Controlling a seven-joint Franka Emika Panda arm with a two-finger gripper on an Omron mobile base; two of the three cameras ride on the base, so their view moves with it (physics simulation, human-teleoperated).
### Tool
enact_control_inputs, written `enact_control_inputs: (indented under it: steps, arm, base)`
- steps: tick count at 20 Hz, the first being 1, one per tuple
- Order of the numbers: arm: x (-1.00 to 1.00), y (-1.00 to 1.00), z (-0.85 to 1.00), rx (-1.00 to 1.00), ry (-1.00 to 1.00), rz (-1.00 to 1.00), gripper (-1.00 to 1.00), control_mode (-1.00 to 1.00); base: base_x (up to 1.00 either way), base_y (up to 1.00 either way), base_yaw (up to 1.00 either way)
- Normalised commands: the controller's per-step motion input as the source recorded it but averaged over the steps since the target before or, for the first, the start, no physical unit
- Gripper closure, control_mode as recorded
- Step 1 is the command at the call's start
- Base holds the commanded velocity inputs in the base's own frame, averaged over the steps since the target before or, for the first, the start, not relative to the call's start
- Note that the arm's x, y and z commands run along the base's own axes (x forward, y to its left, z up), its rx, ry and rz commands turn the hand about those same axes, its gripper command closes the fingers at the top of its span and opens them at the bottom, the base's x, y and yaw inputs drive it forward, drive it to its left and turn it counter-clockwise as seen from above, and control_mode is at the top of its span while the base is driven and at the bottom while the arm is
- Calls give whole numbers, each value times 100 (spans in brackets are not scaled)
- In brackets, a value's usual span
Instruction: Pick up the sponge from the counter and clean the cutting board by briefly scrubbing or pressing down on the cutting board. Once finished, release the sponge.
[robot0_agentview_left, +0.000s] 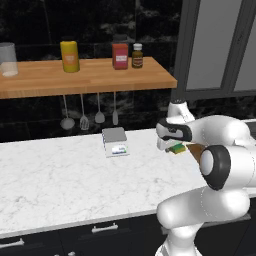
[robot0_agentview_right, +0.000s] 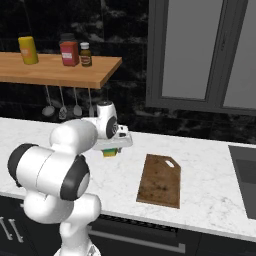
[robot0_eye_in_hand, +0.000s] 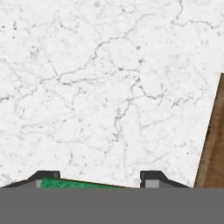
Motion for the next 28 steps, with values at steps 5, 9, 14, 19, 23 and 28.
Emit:
enact_control_inputs:
  steps: [5,9,14,19,23,28]
  arm:
    - [-2,0,-46,2,0,0,100,-100]
    - [0,0,-57,5,0,0,100,-100]
    - [0,0,-31,8,0,0,-100,-100]
    - [0,0,0,0,0,0,-100,-100]
    - [0,0,3,0,0,0,-100,-100]
    - [1,0,24,0,0,0,-100,-100]
  base:
    - [0,0,0]
    - [0,0,0]
    - [0,0,0]
    - [0,0,0]
    - [0,0,0]
    - [0,0,0]
